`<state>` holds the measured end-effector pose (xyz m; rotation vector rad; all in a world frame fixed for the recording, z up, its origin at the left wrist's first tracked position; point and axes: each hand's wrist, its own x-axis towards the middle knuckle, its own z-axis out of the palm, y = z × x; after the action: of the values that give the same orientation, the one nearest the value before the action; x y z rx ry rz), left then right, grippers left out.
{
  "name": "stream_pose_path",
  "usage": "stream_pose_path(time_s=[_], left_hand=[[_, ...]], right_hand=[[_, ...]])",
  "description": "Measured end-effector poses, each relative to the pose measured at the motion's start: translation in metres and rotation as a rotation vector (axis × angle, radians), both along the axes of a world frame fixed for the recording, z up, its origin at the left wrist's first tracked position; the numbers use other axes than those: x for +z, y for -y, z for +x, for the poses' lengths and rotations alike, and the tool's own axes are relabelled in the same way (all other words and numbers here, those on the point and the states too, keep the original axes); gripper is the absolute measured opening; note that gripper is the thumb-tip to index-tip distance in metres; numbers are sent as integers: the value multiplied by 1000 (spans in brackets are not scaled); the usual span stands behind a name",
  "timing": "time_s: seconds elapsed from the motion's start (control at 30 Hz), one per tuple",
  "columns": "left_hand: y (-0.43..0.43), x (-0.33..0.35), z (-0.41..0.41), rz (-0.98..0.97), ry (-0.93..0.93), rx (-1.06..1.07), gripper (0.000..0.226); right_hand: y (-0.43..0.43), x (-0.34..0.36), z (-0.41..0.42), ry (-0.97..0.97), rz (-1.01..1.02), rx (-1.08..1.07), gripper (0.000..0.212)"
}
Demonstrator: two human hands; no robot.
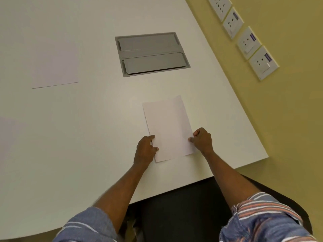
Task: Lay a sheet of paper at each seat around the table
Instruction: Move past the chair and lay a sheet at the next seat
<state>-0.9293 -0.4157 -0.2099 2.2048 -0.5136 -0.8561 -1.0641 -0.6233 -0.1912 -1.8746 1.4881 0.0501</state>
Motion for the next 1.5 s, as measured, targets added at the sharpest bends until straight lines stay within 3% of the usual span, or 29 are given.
stream_pose_path(time_s=[0.33,0.5,0.6,0.77,0.87,1.5], left_hand=[[1,-4,-11,210,263,-199,53],[13,3,-5,106,333,-207,40],[27,1,-3,36,359,-297,38],[39,-13,3,210,318,-555,81],[41,-16,4,274,330,-655,94],[44,-9,6,283,297,-636,96]], right_hand=[[-5,-13,-8,-9,-130,128,47],[-24,-9,4,-116,-460,480,53],[-34,-16,12,-138,-321,647,60],[-39,-32,10,-195,-191,768,78],[-33,-34,8,-184,-184,790,80],[-29,-28,10,-213,-219,798,81]])
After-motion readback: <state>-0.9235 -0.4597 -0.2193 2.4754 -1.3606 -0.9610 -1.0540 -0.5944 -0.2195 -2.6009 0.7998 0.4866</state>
